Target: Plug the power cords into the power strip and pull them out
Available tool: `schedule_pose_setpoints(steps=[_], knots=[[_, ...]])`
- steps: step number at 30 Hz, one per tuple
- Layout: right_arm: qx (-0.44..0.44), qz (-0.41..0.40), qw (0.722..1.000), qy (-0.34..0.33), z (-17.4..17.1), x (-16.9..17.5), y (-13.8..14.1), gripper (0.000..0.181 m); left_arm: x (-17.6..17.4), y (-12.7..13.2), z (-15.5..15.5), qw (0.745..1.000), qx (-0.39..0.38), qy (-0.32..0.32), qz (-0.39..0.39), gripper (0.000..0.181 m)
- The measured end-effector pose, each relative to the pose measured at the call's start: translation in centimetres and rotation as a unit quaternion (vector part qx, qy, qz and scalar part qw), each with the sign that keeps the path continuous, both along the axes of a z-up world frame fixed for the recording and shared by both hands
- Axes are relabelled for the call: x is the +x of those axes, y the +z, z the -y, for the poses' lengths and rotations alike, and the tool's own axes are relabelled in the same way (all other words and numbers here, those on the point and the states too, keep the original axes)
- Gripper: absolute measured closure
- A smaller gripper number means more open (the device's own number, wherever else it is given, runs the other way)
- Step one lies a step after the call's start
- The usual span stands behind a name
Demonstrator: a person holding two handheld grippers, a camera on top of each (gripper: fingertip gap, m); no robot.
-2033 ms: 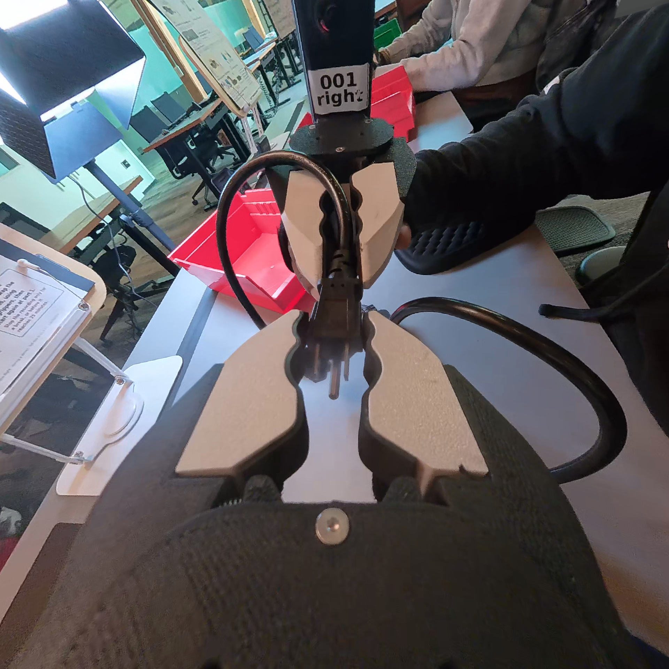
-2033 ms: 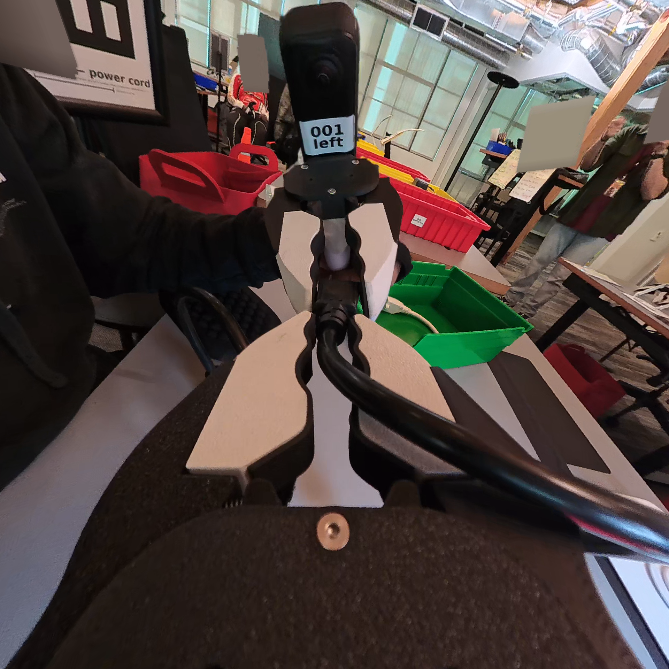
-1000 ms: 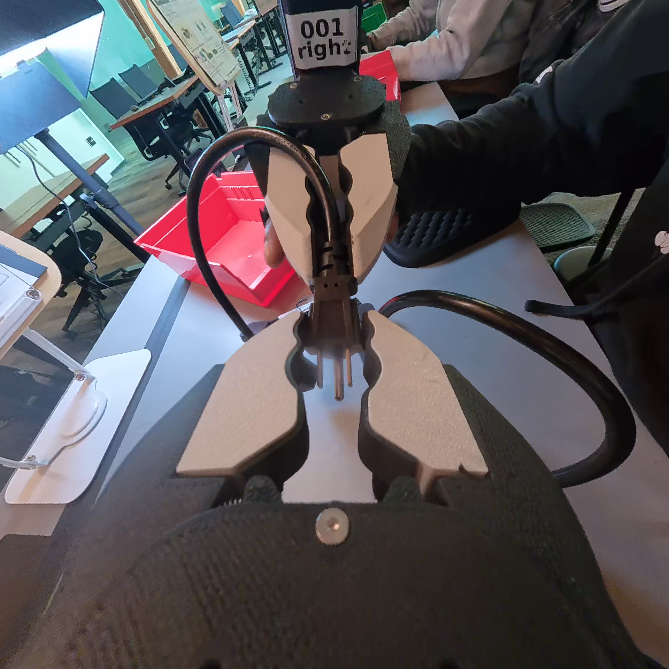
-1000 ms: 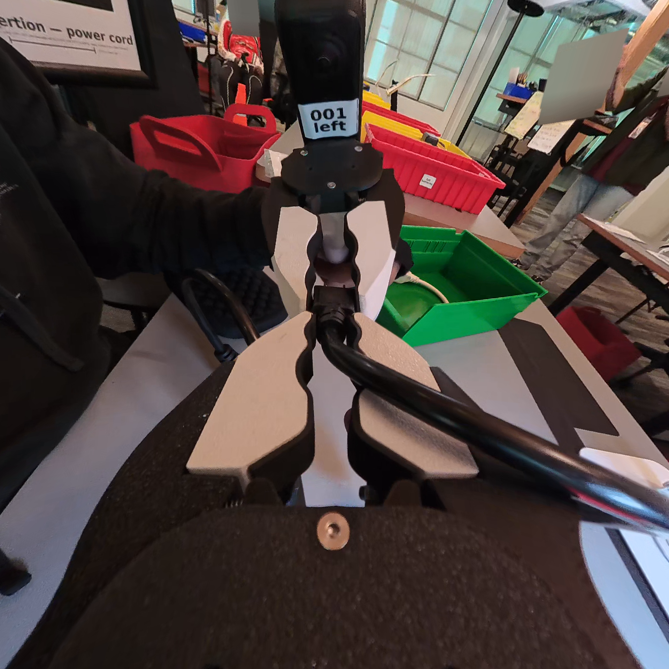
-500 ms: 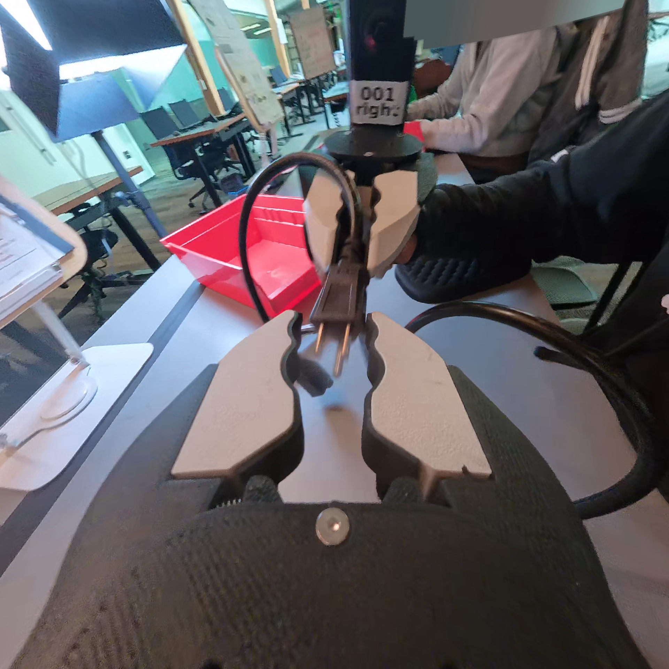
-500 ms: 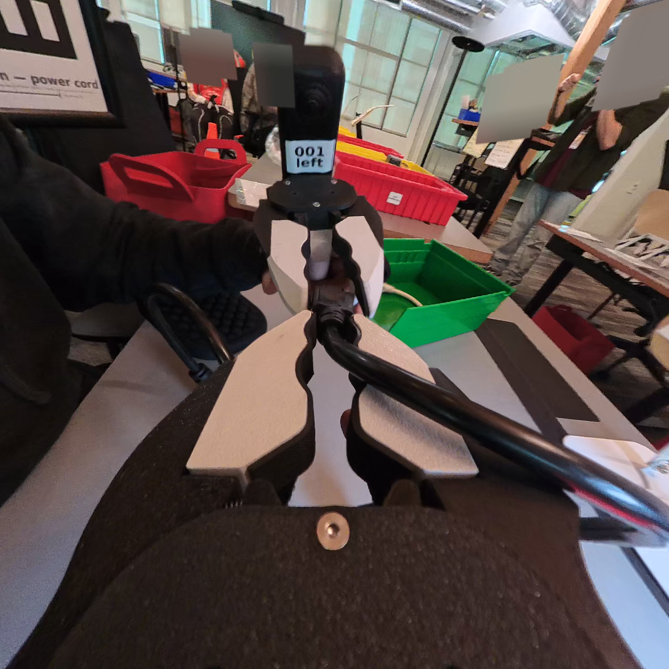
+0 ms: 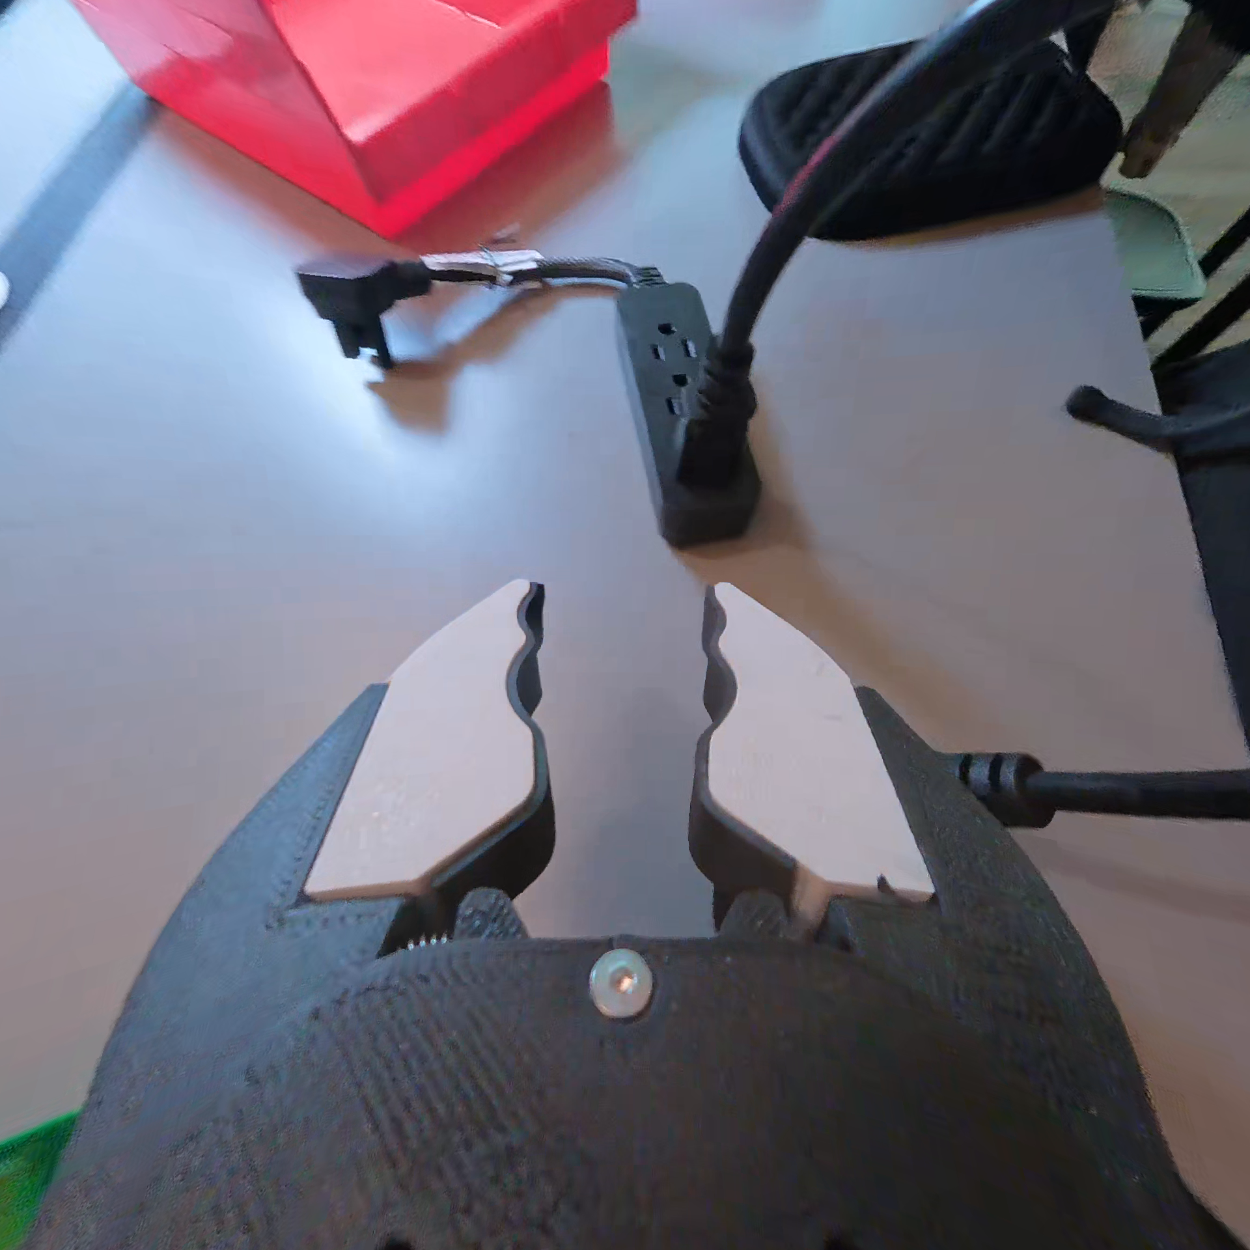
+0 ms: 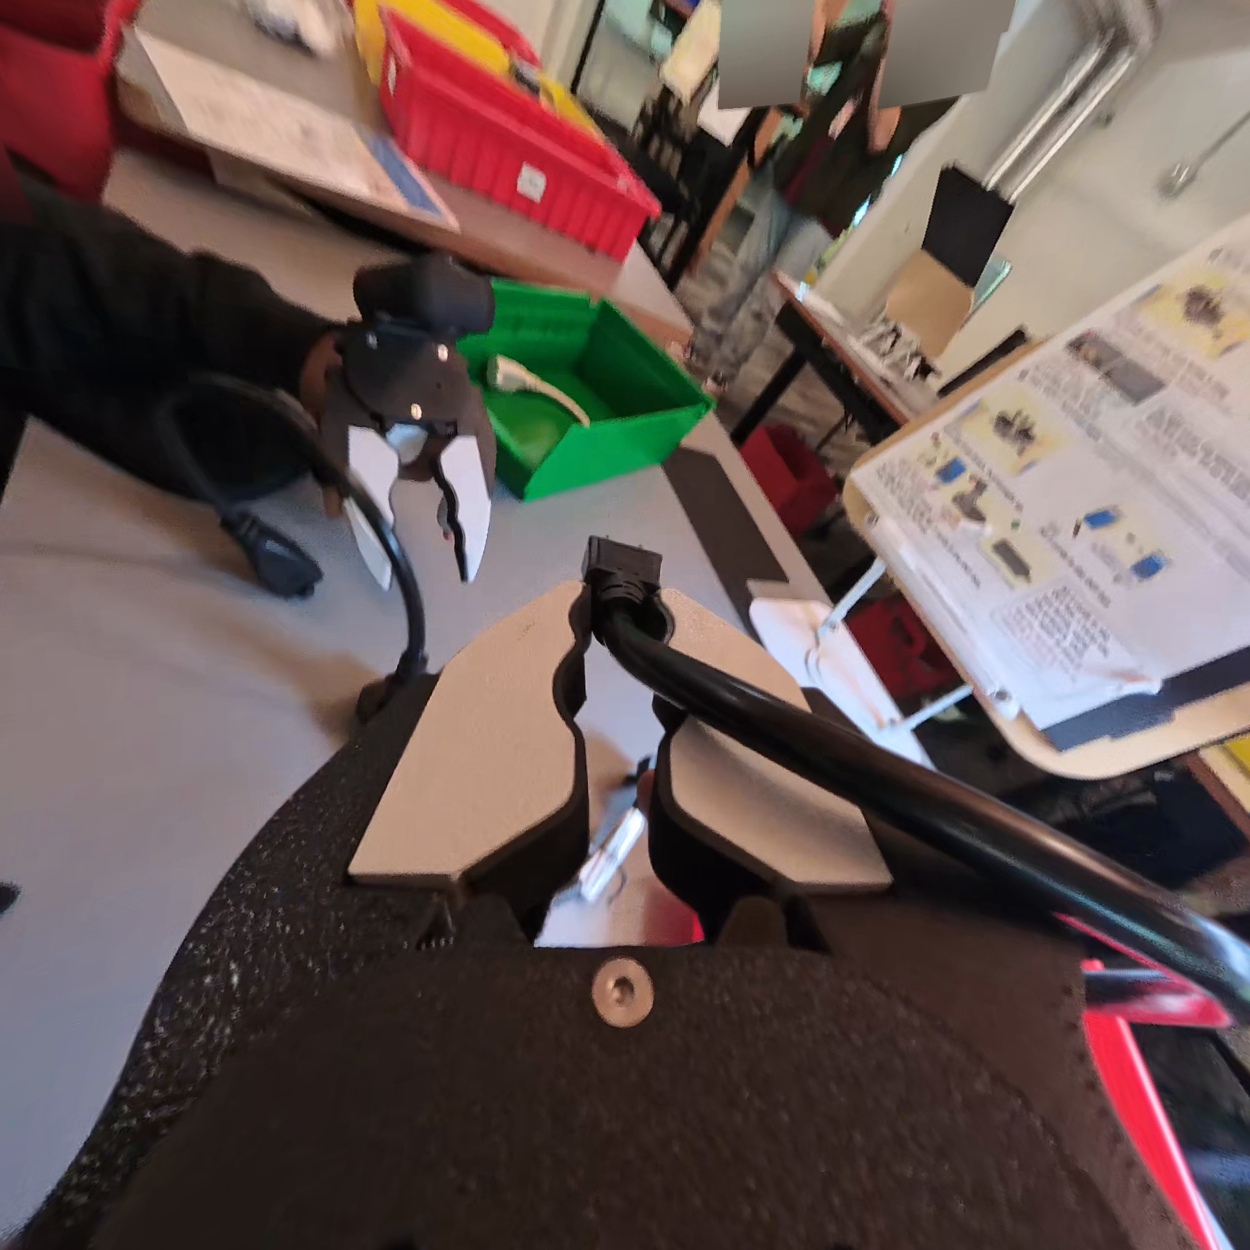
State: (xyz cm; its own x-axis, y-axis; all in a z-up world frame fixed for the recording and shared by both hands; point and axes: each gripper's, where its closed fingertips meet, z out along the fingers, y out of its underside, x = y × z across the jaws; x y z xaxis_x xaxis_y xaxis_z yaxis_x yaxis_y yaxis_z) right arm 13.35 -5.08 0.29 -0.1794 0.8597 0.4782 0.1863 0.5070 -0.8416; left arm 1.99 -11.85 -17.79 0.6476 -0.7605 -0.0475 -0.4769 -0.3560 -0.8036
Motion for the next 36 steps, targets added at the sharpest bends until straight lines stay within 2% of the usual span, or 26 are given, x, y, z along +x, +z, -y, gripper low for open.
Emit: schedule_pose_setpoints(steps=[4,9,11,14,19,24,28,36], knots=[[-0.010,0.046,0.998,-0.037,-0.5,1.7,-3.8,0.166,3.1,-1.7,-0.1,0.999,-0.031,-0.013,0.000,0.125],[-0.033,0.043,0.997,-0.061,-0.6,2.3,-7.0,0.167,6.0,-3.0,-2.0,0.999,-0.028,0.008,-0.032,0.119],[-0.047,0.039,0.996,-0.062,-0.5,2.1,-7.9,0.167,6.6,-3.4,-2.9,0.998,-0.022,0.019,-0.049,0.121],[-0.043,0.043,0.996,-0.063,-0.4,1.9,-8.8,0.166,7.4,-3.6,-3.3,0.998,-0.012,0.004,-0.060,0.140],[-0.044,0.100,0.994,-0.022,0.7,1.3,-10.3,0.166,6.6,-3.6,-2.5,0.997,-0.019,-0.033,-0.071,0.140],[-0.060,0.209,0.975,0.041,2.5,0.1,-13.2,0.166,5.8,-3.7,-0.7,0.993,-0.028,-0.099,-0.052,0.140],[-0.076,0.280,0.954,0.077,3.7,-1.2,-15.4,0.166,5.4,-3.7,-0.6,0.994,-0.023,-0.100,-0.040,0.140],[-0.120,0.324,0.933,0.103,3.9,-3.3,-15.6,0.166,4.5,-3.5,-1.0,0.996,0.002,-0.080,-0.049,0.140]])
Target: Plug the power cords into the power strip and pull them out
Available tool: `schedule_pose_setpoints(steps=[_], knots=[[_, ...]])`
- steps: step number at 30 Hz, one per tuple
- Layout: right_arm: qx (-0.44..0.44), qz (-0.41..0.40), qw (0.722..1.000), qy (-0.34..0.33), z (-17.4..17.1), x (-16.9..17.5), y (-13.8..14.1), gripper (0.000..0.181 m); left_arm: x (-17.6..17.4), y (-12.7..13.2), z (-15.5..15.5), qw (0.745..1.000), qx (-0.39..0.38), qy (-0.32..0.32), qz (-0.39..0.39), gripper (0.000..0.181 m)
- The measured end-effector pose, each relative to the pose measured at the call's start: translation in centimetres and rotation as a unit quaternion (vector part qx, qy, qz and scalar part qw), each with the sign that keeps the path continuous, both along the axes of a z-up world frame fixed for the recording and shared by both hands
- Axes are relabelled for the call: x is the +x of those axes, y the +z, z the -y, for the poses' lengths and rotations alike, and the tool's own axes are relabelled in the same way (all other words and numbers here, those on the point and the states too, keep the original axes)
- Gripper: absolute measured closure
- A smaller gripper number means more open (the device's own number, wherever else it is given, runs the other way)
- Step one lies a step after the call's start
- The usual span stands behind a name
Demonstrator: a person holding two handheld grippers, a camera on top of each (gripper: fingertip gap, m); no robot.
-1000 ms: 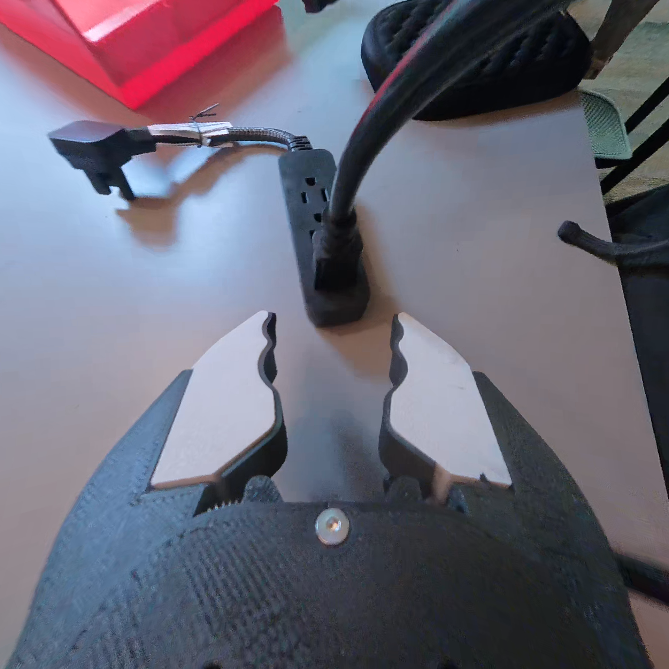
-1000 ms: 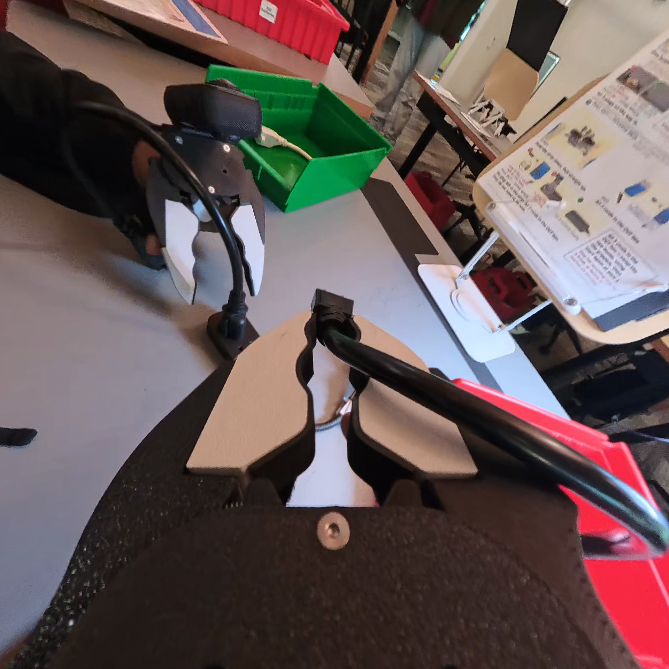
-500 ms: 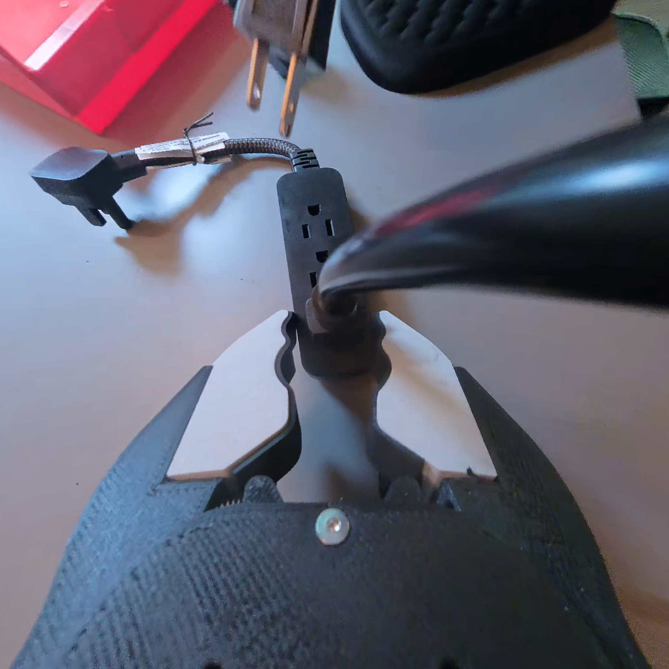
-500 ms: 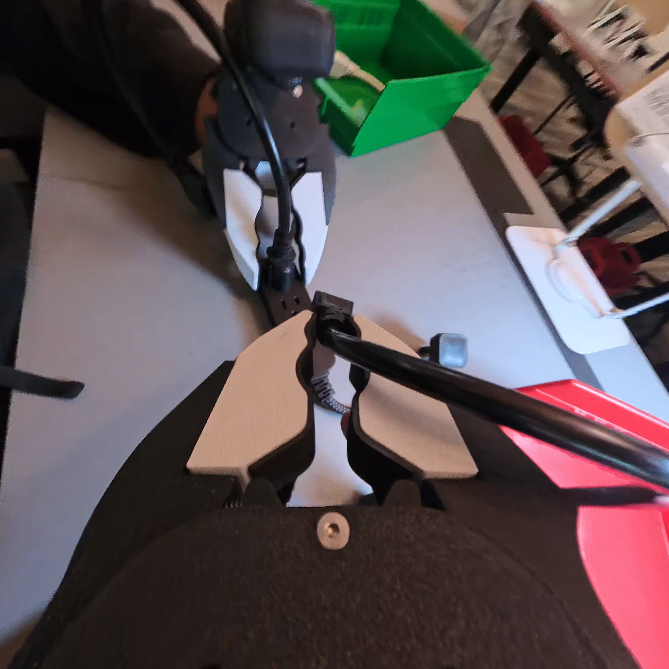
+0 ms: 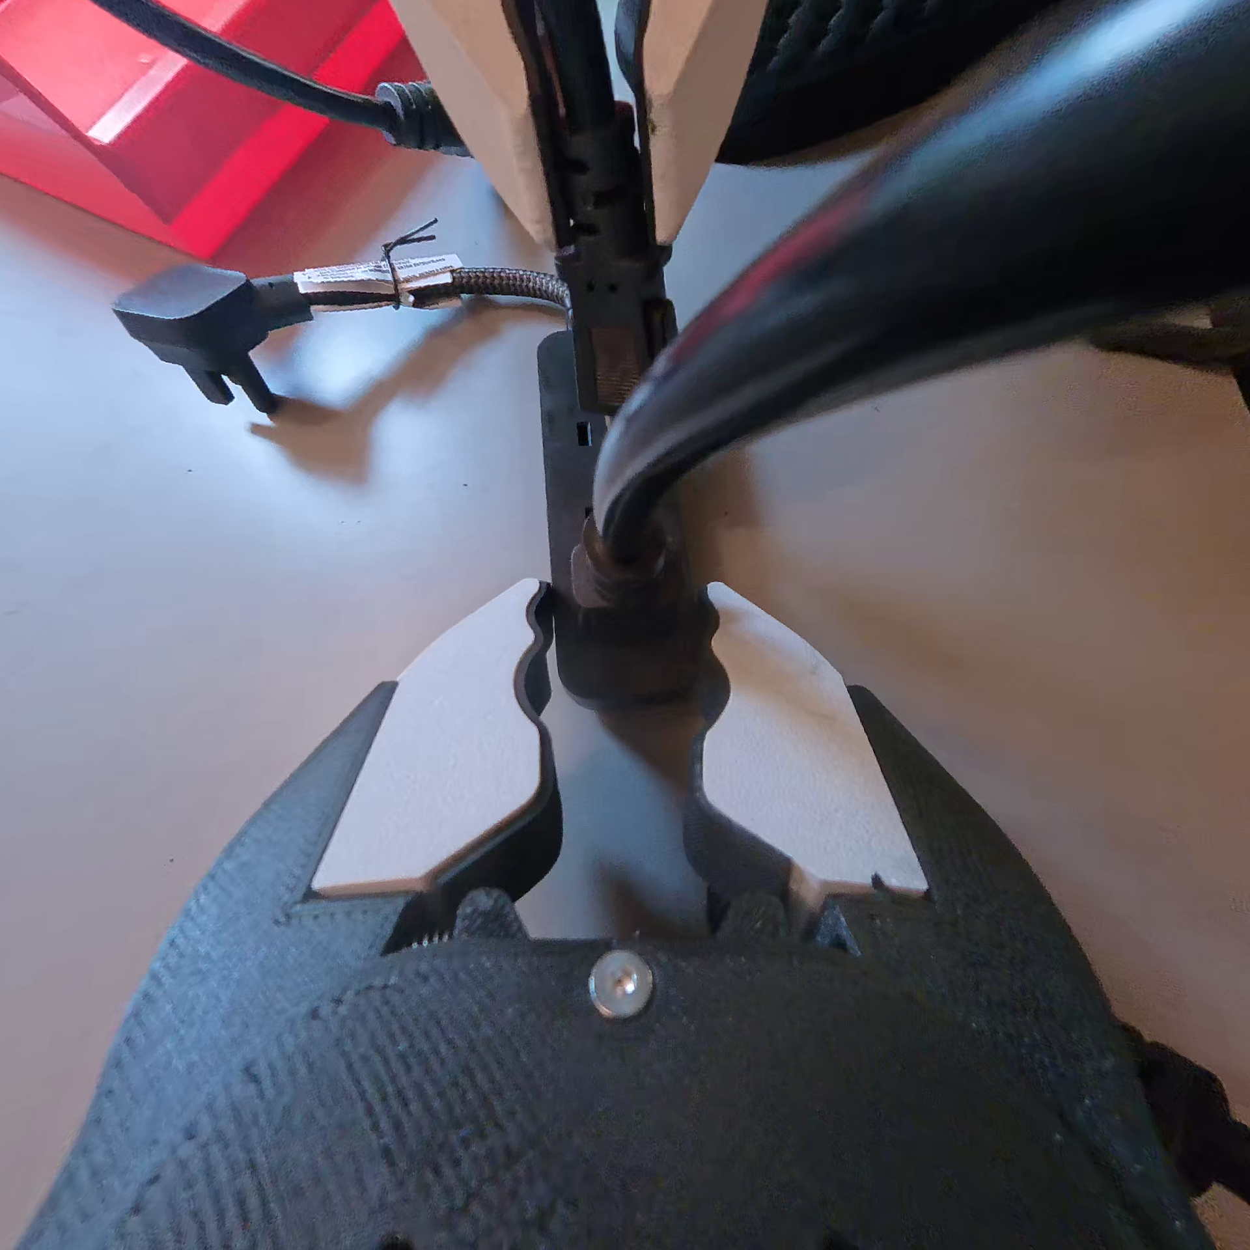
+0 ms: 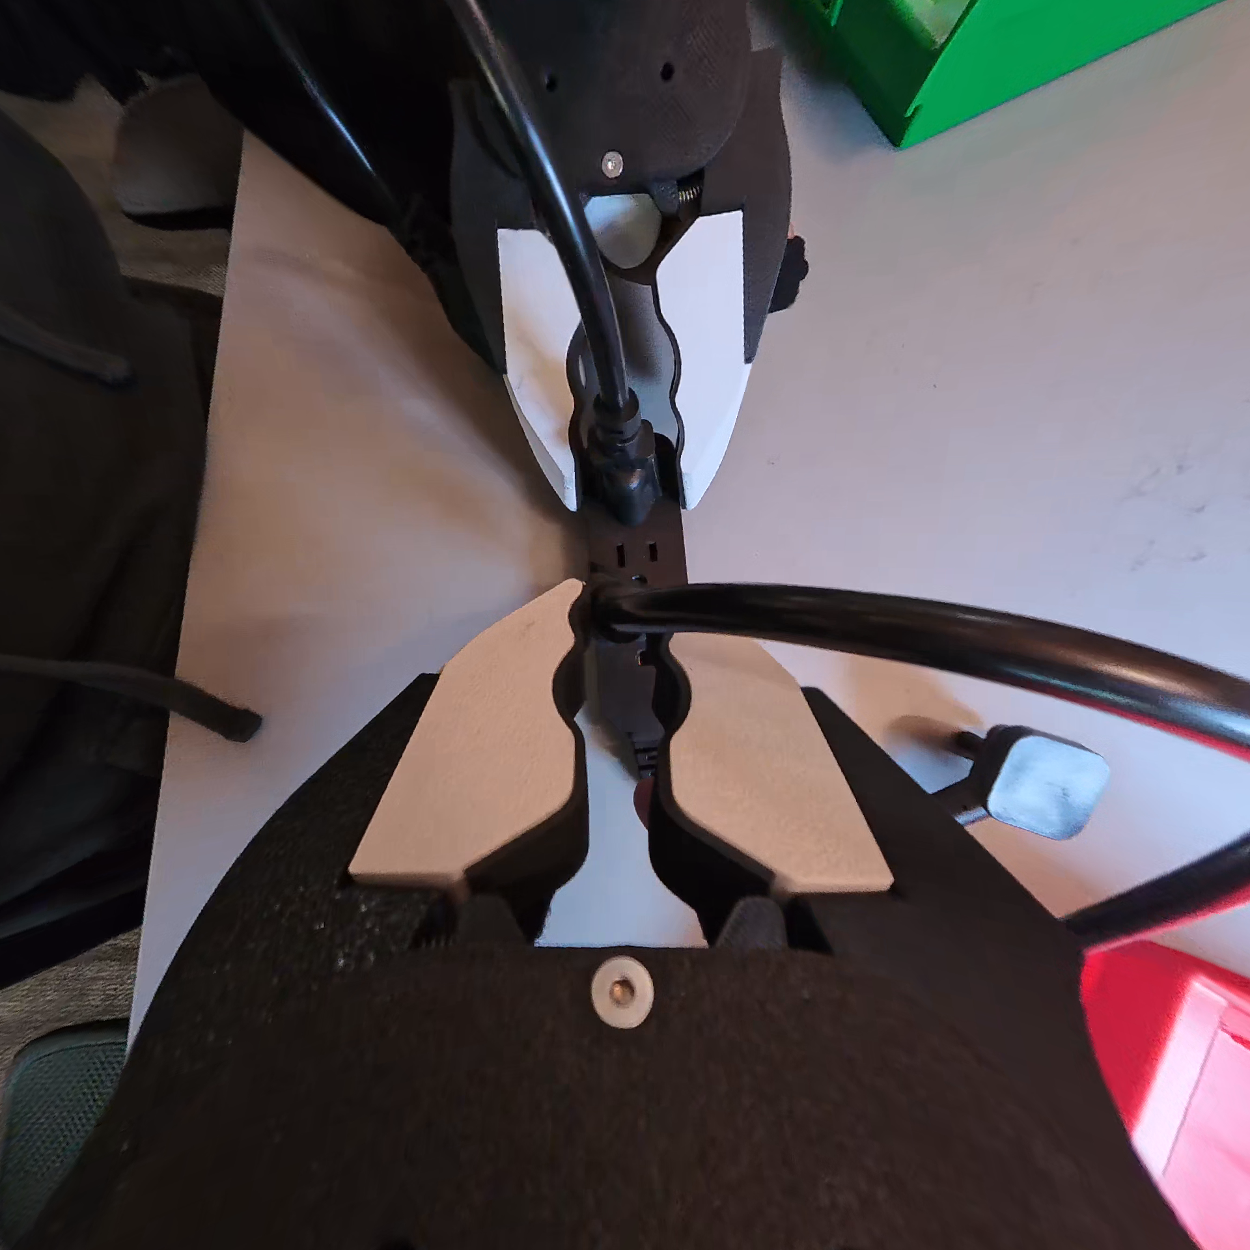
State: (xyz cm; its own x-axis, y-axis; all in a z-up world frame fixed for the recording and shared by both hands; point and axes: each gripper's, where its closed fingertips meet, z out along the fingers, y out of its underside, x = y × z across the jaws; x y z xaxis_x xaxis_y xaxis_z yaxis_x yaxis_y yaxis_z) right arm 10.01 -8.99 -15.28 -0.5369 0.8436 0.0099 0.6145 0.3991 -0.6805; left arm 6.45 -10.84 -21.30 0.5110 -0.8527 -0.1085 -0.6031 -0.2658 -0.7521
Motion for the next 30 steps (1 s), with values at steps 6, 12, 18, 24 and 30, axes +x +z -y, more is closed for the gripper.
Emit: schedule_pose_setpoints(steps=[6,12,18,24,30], knots=[[0.013,0.005,1.000,0.006,0.1,-0.8,0.1,0.166,-0.1,0.0,0.1,1.000,-0.006,-0.005,0.010,0.140],[0.031,0.012,0.999,0.013,-0.1,-1.3,0.1,0.166,-0.2,-0.1,0.1,1.000,-0.019,-0.003,0.024,0.141],[0.035,0.028,0.999,0.019,0.1,-1.5,0.0,0.167,-0.3,0.0,0.0,1.000,-0.015,-0.002,0.026,0.141],[0.049,0.028,0.998,0.018,0.0,-2.5,0.0,0.167,-0.4,0.0,0.0,0.999,-0.019,-0.003,0.030,0.141],[0.087,0.057,0.993,0.056,0.3,-2.5,-0.7,0.166,-0.3,-0.1,0.0,0.999,-0.031,-0.004,0.038,0.141]])
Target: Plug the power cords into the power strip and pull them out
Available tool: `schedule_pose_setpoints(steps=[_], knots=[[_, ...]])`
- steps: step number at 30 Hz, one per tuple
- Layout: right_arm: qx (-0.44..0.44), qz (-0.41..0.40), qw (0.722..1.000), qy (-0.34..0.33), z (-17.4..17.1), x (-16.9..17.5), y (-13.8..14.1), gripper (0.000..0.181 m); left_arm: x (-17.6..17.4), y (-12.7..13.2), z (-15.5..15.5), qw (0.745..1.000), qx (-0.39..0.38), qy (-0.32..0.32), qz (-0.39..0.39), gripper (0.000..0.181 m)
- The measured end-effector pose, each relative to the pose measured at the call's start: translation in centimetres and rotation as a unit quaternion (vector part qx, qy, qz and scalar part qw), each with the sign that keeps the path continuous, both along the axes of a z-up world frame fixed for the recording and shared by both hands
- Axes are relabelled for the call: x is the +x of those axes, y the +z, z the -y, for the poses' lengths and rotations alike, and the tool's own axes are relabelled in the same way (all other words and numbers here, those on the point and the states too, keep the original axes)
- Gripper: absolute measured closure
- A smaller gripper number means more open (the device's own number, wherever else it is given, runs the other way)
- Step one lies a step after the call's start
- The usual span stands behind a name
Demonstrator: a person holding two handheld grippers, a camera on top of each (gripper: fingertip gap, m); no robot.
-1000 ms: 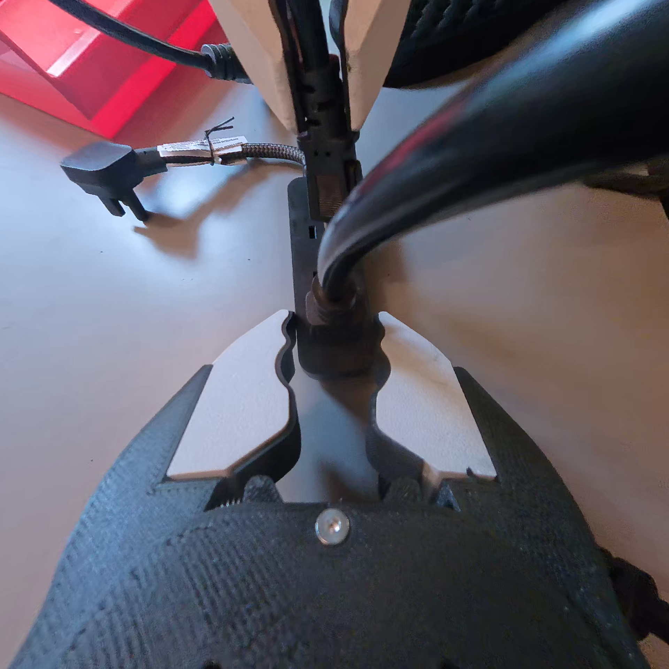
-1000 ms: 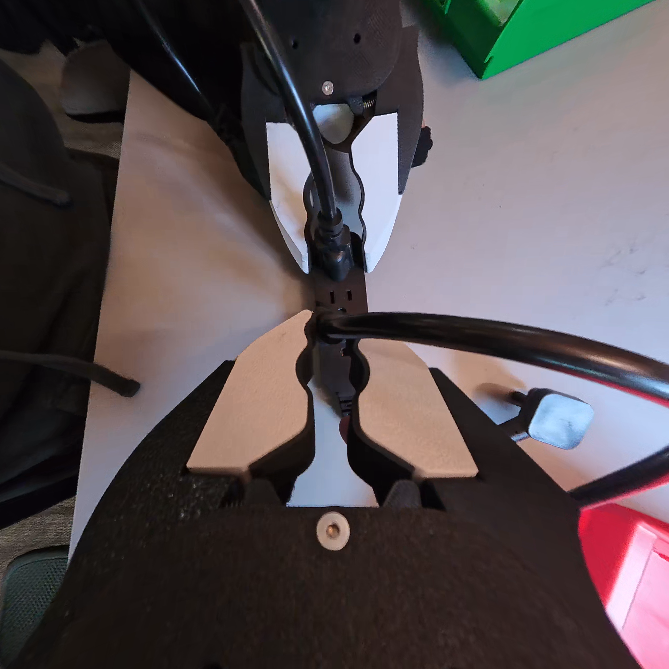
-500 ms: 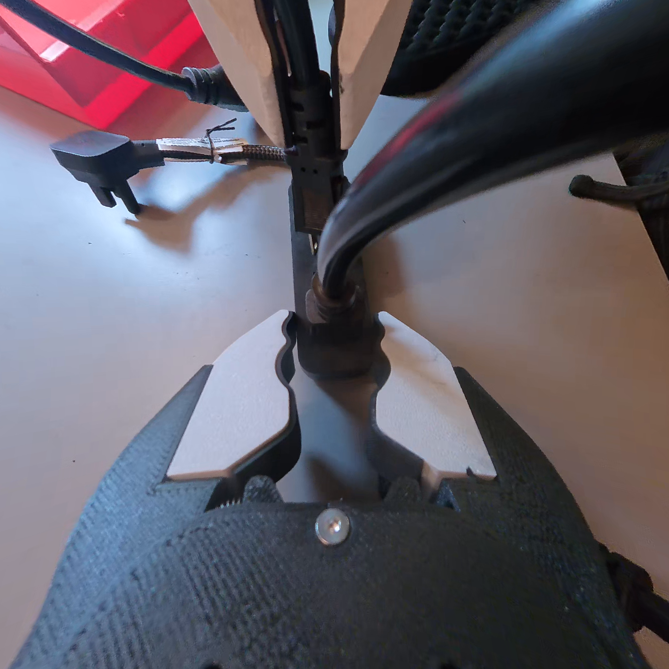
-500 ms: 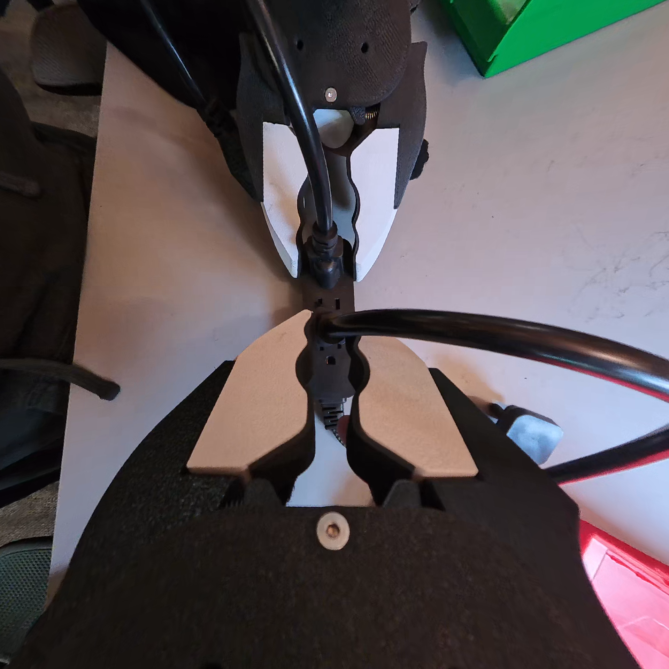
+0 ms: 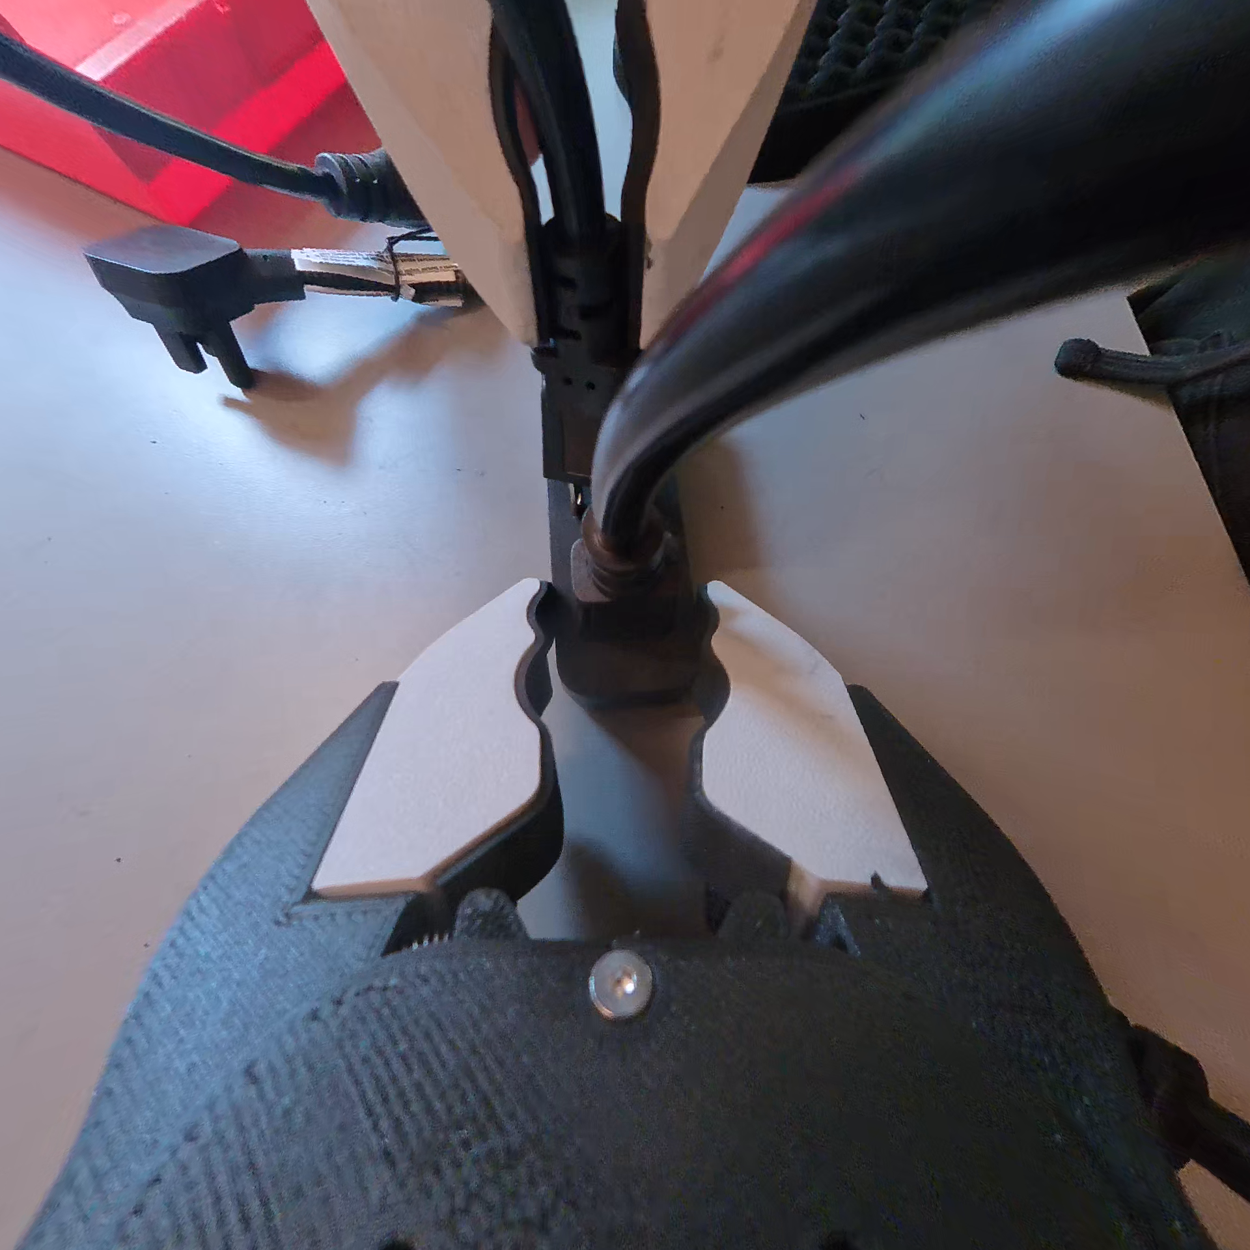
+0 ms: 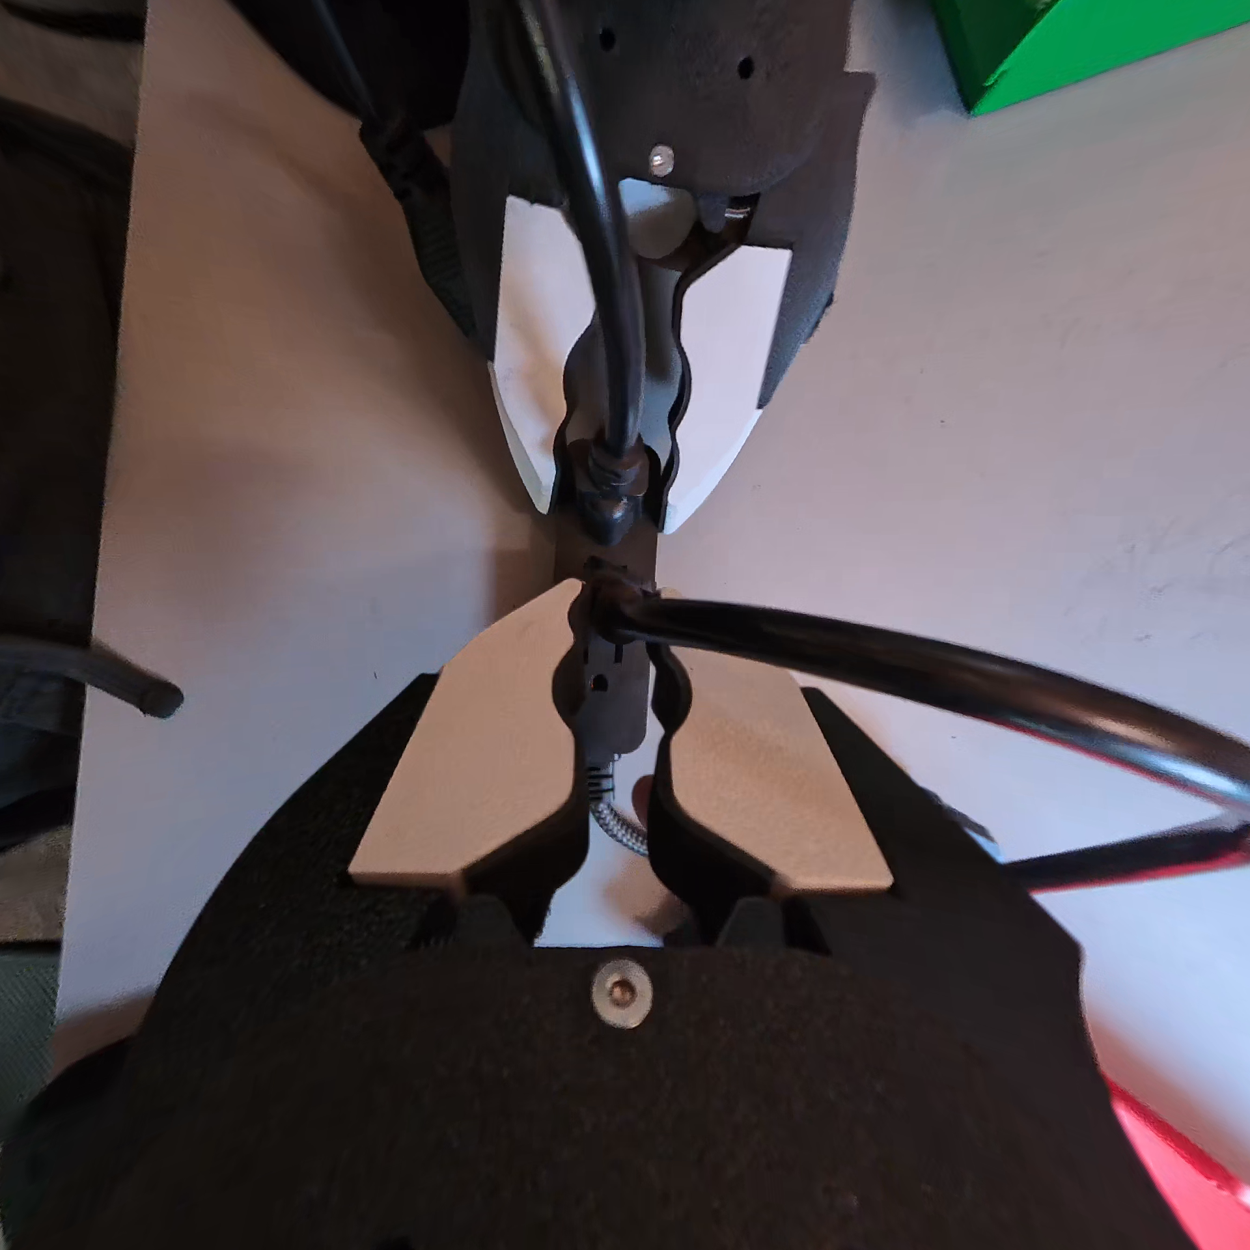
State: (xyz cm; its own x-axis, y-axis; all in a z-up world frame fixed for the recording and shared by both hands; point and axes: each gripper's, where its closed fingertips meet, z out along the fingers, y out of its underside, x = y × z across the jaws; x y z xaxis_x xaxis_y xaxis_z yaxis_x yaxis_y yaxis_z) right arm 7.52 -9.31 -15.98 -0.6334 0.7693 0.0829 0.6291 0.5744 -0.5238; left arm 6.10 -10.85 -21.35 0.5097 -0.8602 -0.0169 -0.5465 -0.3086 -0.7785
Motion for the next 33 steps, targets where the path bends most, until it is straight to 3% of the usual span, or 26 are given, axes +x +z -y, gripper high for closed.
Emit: schedule_pose_setpoints(steps=[7,9,15,33], knots=[[0.052,0.040,0.996,0.061,0.3,-0.1,-0.2,0.166,-0.2,0.0,-0.1,1.000,-0.008,-0.005,0.009,0.141],[0.051,0.044,0.991,0.116,0.6,0.3,-0.3,0.166,0.0,0.0,0.1,1.000,-0.010,-0.015,0.011,0.141],[0.063,0.084,0.984,0.146,1.3,-0.2,-1.1,0.166,0.2,0.0,0.1,1.000,-0.013,-0.025,0.010,0.141],[0.026,0.107,0.993,0.053,1.1,-0.3,-1.1,0.165,0.6,0.0,-0.4,0.999,-0.024,0.022,-0.007,0.142]])
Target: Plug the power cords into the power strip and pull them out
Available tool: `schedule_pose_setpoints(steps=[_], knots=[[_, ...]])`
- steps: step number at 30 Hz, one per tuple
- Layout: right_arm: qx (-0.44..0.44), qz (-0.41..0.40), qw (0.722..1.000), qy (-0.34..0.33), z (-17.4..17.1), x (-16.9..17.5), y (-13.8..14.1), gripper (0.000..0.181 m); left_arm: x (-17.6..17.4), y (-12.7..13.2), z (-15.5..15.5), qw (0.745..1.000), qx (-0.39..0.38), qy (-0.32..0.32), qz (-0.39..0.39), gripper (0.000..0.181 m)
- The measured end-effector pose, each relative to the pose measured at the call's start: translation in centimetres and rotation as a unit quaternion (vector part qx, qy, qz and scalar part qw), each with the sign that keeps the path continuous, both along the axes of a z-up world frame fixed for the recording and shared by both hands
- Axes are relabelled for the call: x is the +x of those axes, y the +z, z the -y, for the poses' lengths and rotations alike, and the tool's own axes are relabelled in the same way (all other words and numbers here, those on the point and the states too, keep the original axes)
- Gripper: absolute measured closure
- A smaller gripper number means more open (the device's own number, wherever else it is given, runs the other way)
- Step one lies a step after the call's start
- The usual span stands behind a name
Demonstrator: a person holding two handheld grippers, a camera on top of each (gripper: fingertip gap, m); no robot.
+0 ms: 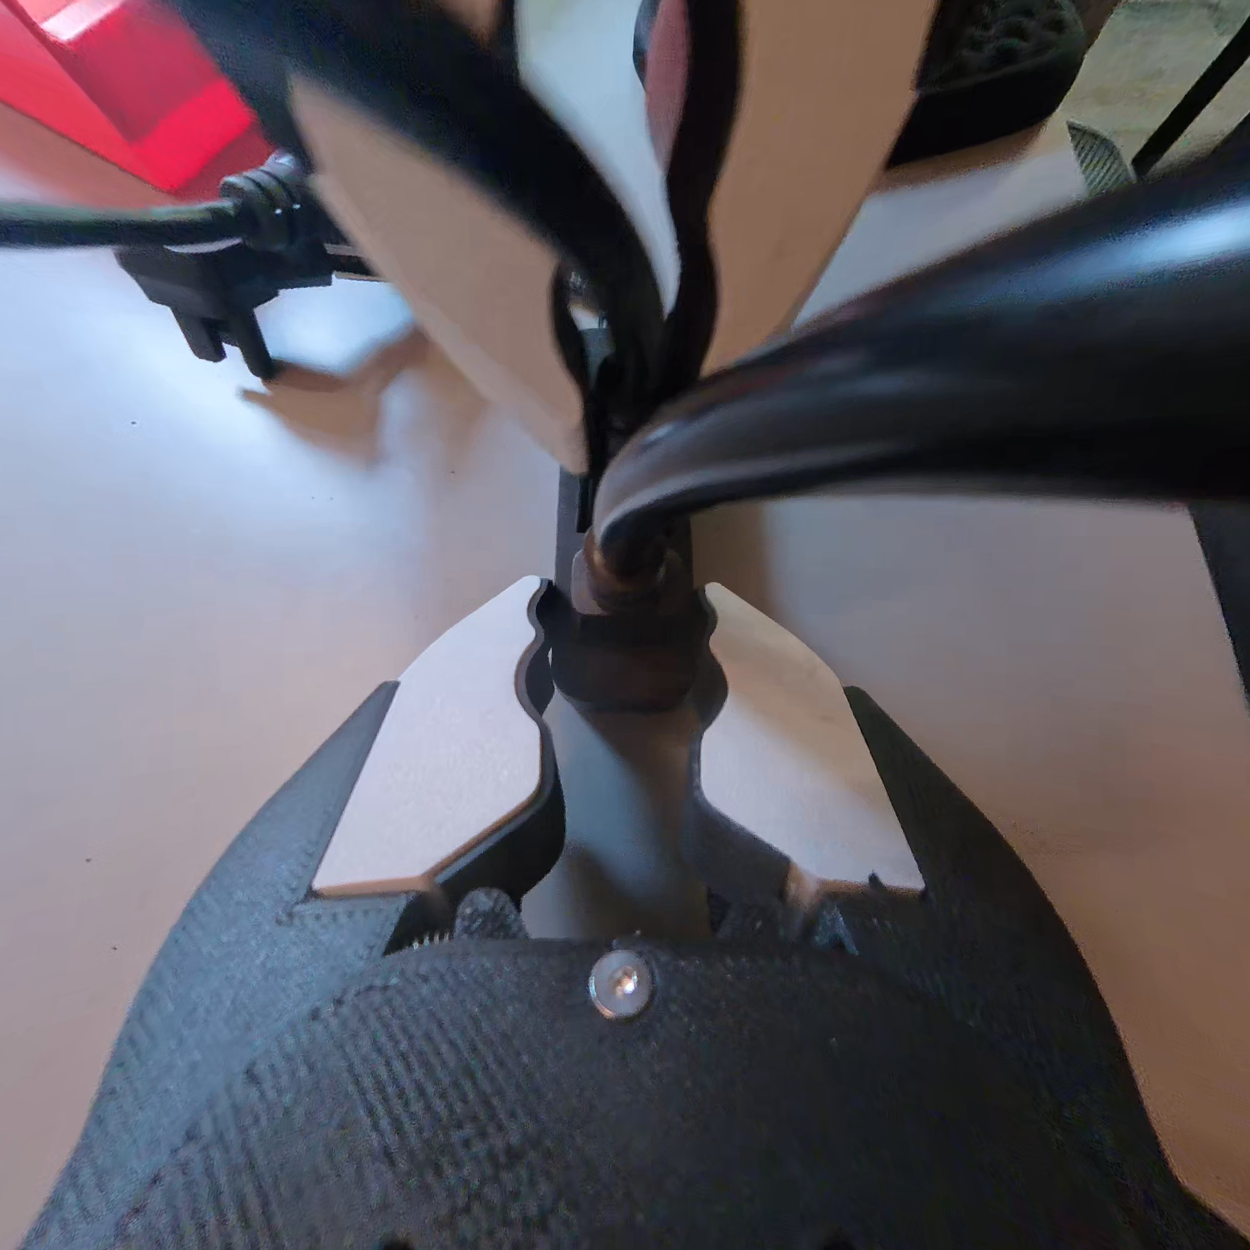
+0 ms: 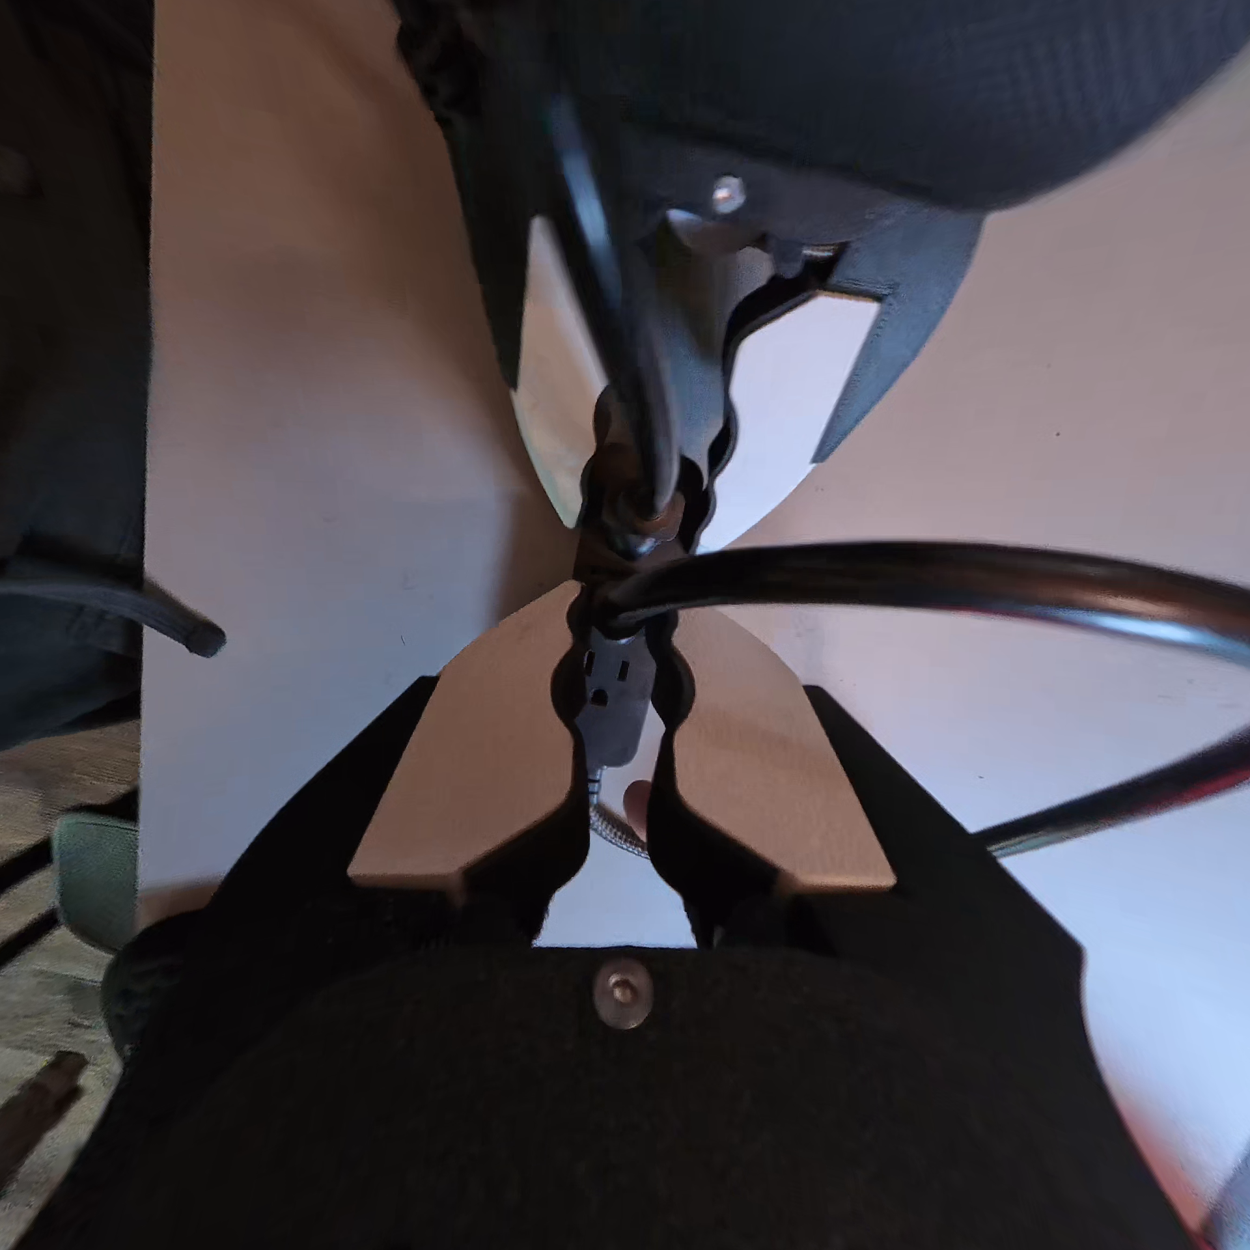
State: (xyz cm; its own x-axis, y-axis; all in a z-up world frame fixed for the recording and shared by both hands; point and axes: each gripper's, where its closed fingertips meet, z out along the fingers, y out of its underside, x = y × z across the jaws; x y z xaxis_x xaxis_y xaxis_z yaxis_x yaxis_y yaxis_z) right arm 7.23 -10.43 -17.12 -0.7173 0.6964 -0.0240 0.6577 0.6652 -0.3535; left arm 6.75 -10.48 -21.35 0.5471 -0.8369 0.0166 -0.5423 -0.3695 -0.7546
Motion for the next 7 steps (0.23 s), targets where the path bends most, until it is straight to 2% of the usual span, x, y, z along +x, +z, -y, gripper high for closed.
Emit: schedule_pose_setpoints(steps=[2,7], knots=[[-0.005,0.000,1.000,0.000,-0.03,-0.07,0.00,0.165,-0.05,-0.04,-0.04,1.000,-0.004,0.000,-0.010,0.142],[0.020,0.006,1.000,-0.004,-0.13,0.38,0.00,0.165,-0.19,-0.12,-0.17,0.999,-0.024,0.015,0.020,0.141]])
